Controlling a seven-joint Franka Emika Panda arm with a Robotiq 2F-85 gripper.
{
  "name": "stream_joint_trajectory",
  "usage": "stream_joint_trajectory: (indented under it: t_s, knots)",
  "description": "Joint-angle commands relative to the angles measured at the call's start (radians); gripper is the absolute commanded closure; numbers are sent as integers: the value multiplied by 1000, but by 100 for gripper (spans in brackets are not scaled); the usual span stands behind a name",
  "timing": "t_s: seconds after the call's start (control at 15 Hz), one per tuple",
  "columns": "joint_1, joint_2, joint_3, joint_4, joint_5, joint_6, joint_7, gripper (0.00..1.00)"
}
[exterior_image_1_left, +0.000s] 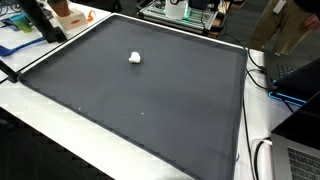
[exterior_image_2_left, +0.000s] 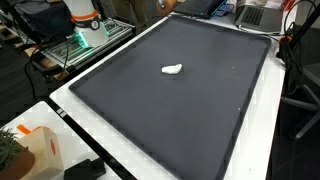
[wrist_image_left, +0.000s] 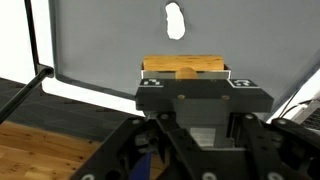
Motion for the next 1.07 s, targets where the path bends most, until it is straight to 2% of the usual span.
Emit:
stream_joint_trajectory:
  t_s: [0.0, 0.07, 0.13, 0.4, 0.47, 1.0]
  knots:
    - [-1, 45, 13, 86, -33, -65, 6, 78]
    - [6, 54, 7, 101, -18, -67, -6, 78]
    - [5, 31, 5, 52, -10, -31, 1, 53]
    - [5, 54, 7, 83, -10, -42, 0, 53]
    - [5, 55, 7, 83, -10, -42, 0, 78]
    - [12, 199, 34, 270, -48, -173, -41, 78]
